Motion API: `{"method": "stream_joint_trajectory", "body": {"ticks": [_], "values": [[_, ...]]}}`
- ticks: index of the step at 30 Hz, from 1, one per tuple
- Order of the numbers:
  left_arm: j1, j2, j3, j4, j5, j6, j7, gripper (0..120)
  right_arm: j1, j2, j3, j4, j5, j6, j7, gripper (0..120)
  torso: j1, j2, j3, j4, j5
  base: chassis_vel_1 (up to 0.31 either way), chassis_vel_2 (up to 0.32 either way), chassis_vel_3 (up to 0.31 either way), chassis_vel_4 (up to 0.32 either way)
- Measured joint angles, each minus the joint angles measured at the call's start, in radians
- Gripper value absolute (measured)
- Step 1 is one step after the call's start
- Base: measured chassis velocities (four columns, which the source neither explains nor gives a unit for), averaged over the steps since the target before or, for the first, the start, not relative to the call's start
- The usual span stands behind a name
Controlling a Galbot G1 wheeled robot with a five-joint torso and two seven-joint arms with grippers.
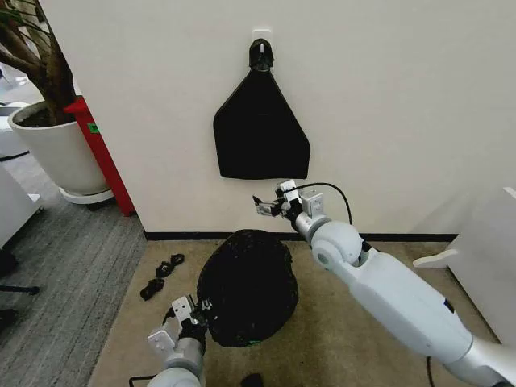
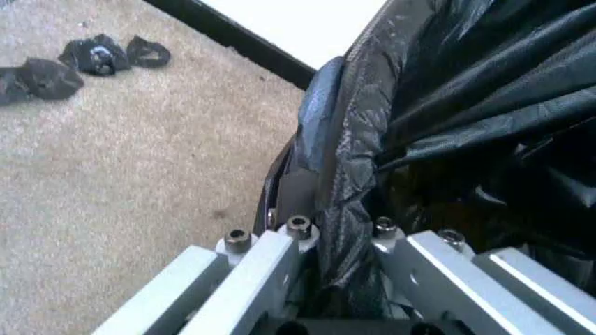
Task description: Place the garbage bag over the trash bin.
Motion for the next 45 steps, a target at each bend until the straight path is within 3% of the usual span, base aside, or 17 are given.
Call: {"method": "stream_joint_trajectory", "body": {"ticks": [20, 36, 45], "values": [[0.041, 0.002, -0.009, -0.156, -0.014, -0.007, 0.043, 1, 0.014, 0.018, -0.082, -0.218, -0.086, 0.038, -0.060, 100, 0.000, 0.000, 0.000, 0.0001, 0.0001, 0.000, 0.000, 0.000, 0.000], [0.028, -0.001, -0.012, -0.118, -0.013, -0.010, 0.047, 1, 0.101, 0.030, -0.104, -0.206, -0.049, 0.032, -0.061, 100, 0.000, 0.000, 0.000, 0.0000, -0.0002, 0.000, 0.000, 0.000, 0.000], [0.050, 0.004, -0.015, -0.175, -0.020, -0.022, 0.061, 1, 0.044, 0.066, -0.105, -0.313, -0.115, 0.076, -0.080, 100, 0.000, 0.000, 0.000, 0.0001, 0.0001, 0.000, 0.000, 0.000, 0.000]]}}
